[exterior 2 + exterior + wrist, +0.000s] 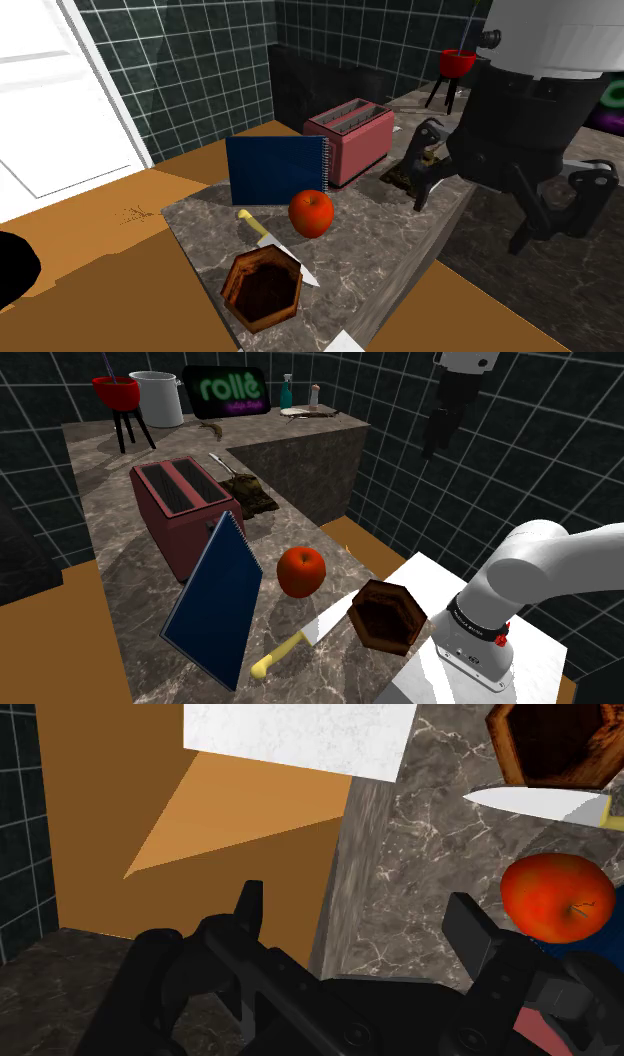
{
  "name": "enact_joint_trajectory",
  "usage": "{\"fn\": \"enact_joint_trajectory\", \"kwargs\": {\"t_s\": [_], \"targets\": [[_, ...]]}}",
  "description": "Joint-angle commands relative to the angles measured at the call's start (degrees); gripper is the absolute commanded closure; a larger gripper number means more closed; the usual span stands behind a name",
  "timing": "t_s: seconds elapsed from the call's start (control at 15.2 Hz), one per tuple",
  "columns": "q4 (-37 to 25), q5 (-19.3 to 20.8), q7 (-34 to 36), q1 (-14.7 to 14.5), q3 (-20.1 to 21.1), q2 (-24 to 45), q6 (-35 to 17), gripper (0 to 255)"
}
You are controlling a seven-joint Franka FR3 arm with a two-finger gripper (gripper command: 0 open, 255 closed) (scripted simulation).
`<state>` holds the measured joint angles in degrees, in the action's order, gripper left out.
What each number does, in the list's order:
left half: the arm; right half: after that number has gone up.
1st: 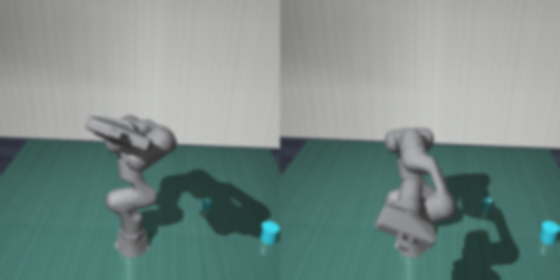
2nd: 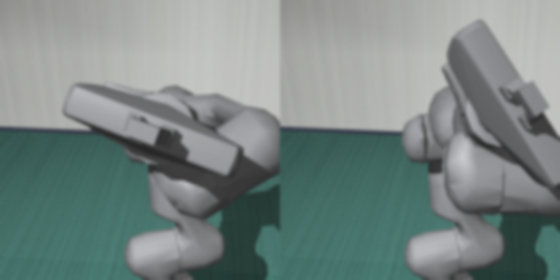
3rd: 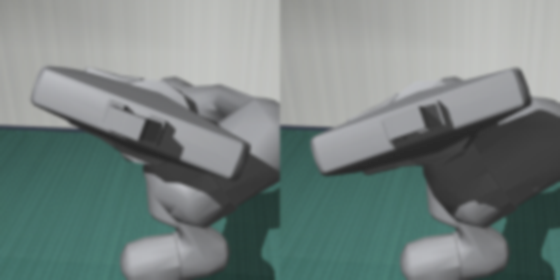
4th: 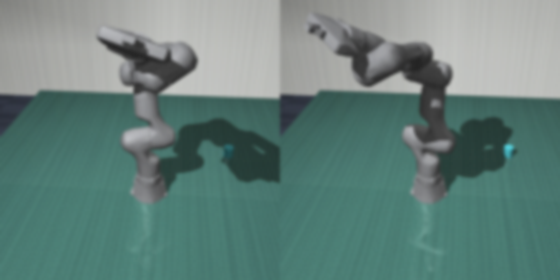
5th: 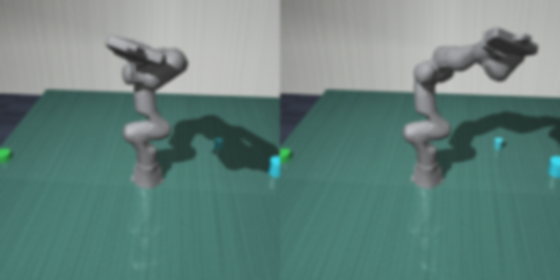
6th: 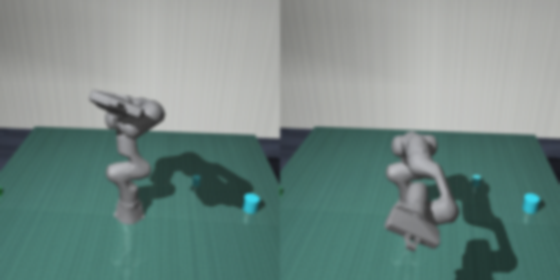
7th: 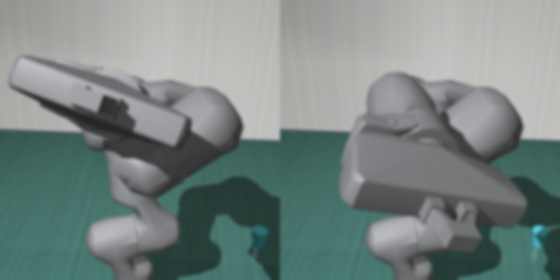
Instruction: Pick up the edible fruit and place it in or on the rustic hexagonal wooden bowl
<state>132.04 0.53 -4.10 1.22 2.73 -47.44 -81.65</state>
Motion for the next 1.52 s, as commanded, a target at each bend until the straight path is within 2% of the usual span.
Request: {"fn": "enact_joint_trajectory", "kwargs": {"t_s": [0.0,0.79,1.45], "targets": [[0.00,0.00,0.00,0.00,0.00,0.00,0.00,0],[16.52,-9.71,-3.99,-10.53,6.94,-1.78,-27.15,0],[23.90,-17.50,-8.47,-20.41,14.47,5.75,-52.94,0]]}}
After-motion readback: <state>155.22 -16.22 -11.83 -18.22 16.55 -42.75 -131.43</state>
